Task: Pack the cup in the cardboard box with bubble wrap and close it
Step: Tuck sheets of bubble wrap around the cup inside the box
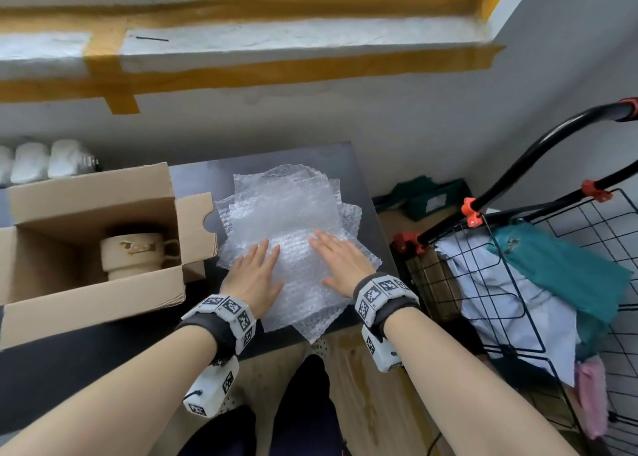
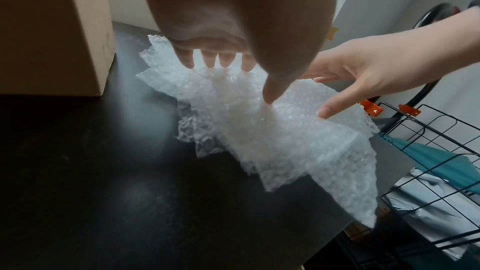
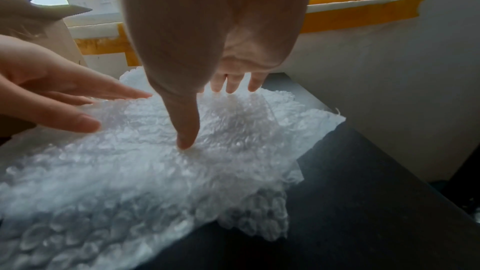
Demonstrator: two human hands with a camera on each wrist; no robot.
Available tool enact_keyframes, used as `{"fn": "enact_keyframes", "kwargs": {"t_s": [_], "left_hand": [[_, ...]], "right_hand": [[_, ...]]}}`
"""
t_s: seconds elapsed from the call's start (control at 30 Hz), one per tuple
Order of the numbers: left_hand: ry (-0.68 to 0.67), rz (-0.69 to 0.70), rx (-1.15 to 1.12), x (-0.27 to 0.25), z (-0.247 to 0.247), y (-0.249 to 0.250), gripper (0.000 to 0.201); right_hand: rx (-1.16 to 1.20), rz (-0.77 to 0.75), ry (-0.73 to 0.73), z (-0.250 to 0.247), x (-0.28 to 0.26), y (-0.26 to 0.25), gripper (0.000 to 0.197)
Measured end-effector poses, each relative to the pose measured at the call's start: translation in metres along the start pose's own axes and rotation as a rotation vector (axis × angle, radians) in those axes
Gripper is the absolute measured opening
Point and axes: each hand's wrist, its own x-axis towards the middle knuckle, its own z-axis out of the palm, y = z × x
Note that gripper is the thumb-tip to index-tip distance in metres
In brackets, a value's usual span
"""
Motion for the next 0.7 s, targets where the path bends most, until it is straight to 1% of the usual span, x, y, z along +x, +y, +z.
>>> {"fn": "enact_keyframes", "kwargs": {"t_s": [0.07,0.13,0.17,0.23,0.3,0.37,0.5,0.6,0.7], "left_hand": [[0.004,-0.001,0.000,0.000,0.002,-0.001,0.068],[0.045,0.004,-0.038,0.000,0.002,-0.002,0.062],[0.091,0.006,-0.073,-0.001,0.002,-0.002,0.056],[0.200,0.019,-0.125,-0.001,0.002,-0.003,0.036],[0.269,0.016,-0.139,-0.002,0.000,-0.003,0.019],[0.299,0.014,-0.136,-0.004,-0.004,-0.003,0.013],[0.335,0.020,-0.101,-0.015,-0.020,0.003,0.016],[0.354,0.030,-0.086,-0.028,-0.040,0.007,0.031],[0.362,0.083,-0.104,-0.040,-0.062,0.009,0.042]], "right_hand": [[0.026,0.005,0.007,0.001,-0.001,0.001,0.080],[0.054,0.009,0.020,0.001,-0.002,0.001,0.074],[0.064,0.010,0.031,0.001,-0.003,0.001,0.070],[0.074,0.018,0.050,-0.002,-0.004,0.000,0.063],[0.084,0.026,0.076,-0.007,-0.006,-0.002,0.056],[0.084,0.046,0.110,-0.014,-0.010,-0.005,0.048],[0.080,0.116,0.157,-0.029,-0.020,-0.012,0.036],[0.084,0.164,0.210,-0.041,-0.029,-0.017,0.034],[0.060,0.201,0.273,-0.058,-0.042,-0.024,0.033]]}}
